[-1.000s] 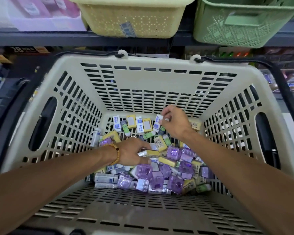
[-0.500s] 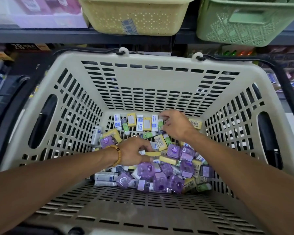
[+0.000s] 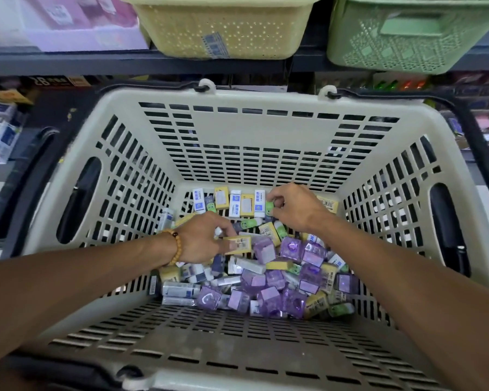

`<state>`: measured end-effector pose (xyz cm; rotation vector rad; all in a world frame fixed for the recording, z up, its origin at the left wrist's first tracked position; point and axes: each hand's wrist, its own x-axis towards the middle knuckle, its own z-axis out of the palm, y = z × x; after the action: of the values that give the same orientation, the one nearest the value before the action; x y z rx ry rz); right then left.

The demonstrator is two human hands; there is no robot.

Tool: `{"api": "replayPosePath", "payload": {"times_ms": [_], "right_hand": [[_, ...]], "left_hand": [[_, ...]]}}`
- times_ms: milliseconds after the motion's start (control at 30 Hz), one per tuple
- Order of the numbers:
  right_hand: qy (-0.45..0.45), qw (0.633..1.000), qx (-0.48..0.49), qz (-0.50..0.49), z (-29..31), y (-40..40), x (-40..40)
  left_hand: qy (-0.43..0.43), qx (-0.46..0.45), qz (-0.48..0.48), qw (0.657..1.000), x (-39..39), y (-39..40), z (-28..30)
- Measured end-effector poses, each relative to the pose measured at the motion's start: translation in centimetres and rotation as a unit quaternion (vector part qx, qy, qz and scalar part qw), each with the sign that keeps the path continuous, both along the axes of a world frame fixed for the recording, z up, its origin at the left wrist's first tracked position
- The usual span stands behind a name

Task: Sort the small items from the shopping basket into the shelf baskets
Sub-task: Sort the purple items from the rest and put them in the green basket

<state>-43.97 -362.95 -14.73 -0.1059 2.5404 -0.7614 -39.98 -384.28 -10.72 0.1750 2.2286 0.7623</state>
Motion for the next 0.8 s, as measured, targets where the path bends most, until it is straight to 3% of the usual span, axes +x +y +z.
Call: {"api": "replayPosePath", "payload": {"times_ms": [167, 300, 467, 600, 733, 800], "right_hand": [[0.051, 0.998, -0.018, 0.045, 0.7, -2.8, -0.8], [0.045, 0.992, -0.028, 0.118, 0.0, -6.4, -1.7], [0.097, 0.968, 0.047, 0.227, -1.8, -8.8, -2.7], [0.133, 0.971, 0.061, 0.19, -2.4, -10.1, -2.7], [0.088, 0.986, -0.026, 0.142, -0.4, -8.0, -2.8], [0.094, 0.988, 0.014, 0.119, 0.3, -5.2, -2.8]], "left_hand": [[0.0, -0.071, 0.088, 0.994, 1.0, -2.8, 3.2], [-0.017, -0.031, 0.254, 0.967, 0.9, -4.7, 5.0], [-0.007, -0.013, 0.326, 0.945, 0.3, -5.8, 6.0], [-0.009, 0.012, 0.375, 0.927, 0.1, -5.8, 6.0], [0.001, 0.016, 0.392, 0.92, -0.2, -5.5, 5.9], [-0.005, 0.031, 0.395, 0.918, -0.4, -5.2, 6.0]]}}
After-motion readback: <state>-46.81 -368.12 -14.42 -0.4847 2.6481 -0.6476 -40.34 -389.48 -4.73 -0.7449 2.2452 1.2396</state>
